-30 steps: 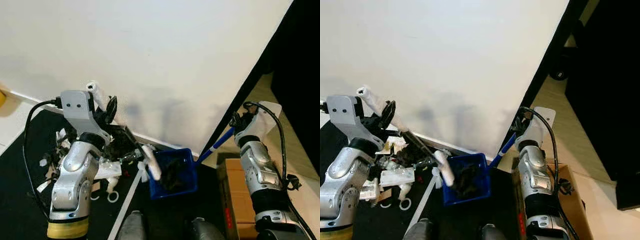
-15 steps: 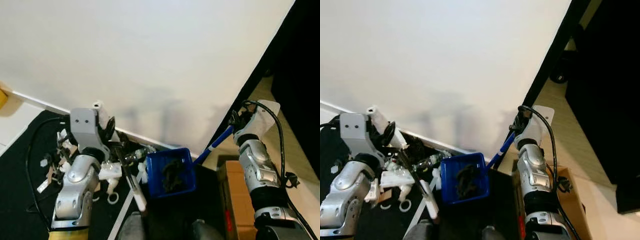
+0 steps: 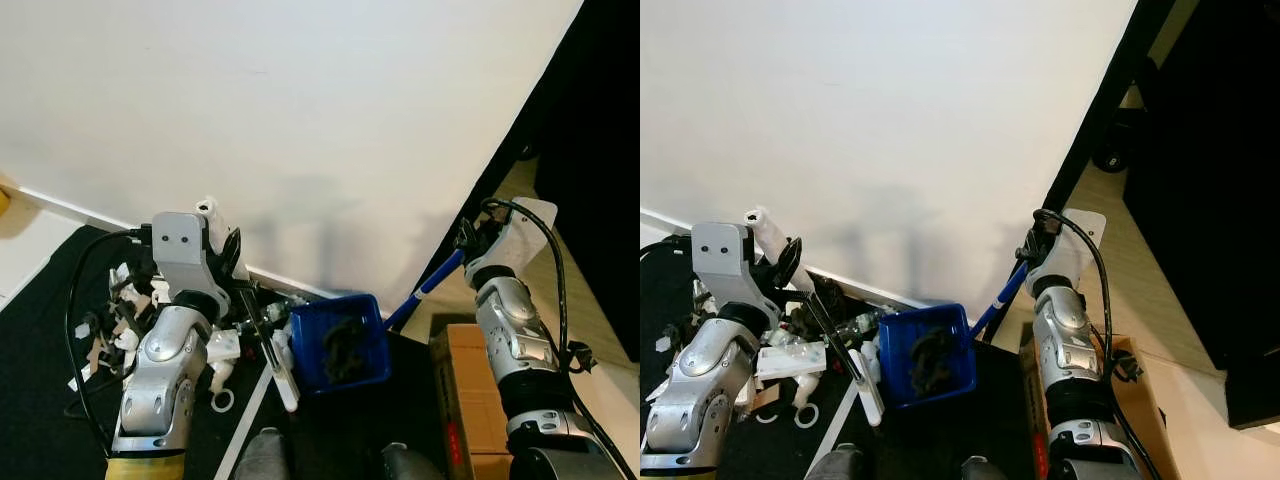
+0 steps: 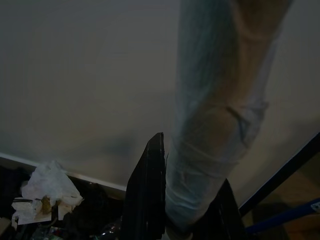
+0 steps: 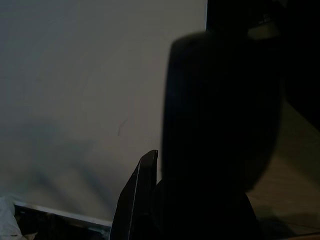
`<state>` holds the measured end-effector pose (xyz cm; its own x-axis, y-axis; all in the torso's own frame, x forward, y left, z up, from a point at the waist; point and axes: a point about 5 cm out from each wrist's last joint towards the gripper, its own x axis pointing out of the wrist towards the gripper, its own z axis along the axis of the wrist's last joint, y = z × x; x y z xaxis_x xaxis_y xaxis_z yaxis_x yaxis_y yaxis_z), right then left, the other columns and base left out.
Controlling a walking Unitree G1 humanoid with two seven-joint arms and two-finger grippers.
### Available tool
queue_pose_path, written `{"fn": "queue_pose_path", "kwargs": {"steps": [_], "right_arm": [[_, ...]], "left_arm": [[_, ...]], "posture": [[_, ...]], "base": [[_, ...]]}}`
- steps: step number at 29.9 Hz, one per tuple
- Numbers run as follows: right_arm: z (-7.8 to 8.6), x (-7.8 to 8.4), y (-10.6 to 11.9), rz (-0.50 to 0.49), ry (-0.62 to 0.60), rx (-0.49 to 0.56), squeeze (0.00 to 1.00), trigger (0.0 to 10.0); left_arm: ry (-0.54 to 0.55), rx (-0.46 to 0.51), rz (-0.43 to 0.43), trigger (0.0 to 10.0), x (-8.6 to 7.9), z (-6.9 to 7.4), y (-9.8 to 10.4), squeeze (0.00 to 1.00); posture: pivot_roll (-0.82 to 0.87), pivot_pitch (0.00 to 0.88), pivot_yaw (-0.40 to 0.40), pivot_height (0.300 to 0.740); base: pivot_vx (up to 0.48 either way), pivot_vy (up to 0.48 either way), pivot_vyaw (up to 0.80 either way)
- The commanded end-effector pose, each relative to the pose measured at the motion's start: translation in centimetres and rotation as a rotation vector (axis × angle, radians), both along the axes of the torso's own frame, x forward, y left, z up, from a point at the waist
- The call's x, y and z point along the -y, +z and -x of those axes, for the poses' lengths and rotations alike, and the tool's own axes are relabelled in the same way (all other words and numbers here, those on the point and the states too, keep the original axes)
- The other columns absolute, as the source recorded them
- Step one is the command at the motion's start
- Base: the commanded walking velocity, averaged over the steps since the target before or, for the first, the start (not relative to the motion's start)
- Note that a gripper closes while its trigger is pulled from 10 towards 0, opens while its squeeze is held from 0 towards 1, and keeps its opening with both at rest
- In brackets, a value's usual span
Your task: Sweep floor
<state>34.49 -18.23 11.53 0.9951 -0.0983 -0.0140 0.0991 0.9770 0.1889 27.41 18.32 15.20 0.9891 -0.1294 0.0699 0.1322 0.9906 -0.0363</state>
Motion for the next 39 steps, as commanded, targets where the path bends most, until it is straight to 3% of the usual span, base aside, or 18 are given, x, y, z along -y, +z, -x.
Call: {"fn": "queue_pose_path", "kwargs": {"steps": [1,18,39], "right_arm": [[0.2,0.8,0.2,-0.010,-0.033,0.029,0.00,10.0],[0.2,0.9,0.1,-0.015,-0.038,0.027,0.00,10.0],[0.1,0.7,0.1,-0.018,-0.031,0.028,0.00,10.0]], "left_arm": [[-0.011,-0.011,0.017,10.0,0.6,0.1,-0.5,0.00],[0.039,-0.049,0.039,10.0,0.5,-0.2,-1.1,0.00],[0.027,-0.059,-0.005,10.0,0.5,-0.1,-1.8,0.00]], "posture": [[0.23,0.108,-0.046,0.740],[0.21,0.109,-0.052,0.740],[0.21,0.095,-0.052,0.740]], "base": [[0.000,0.000,0.00],[0.000,0.000,0.00],[0.000,0.000,0.00]]}}
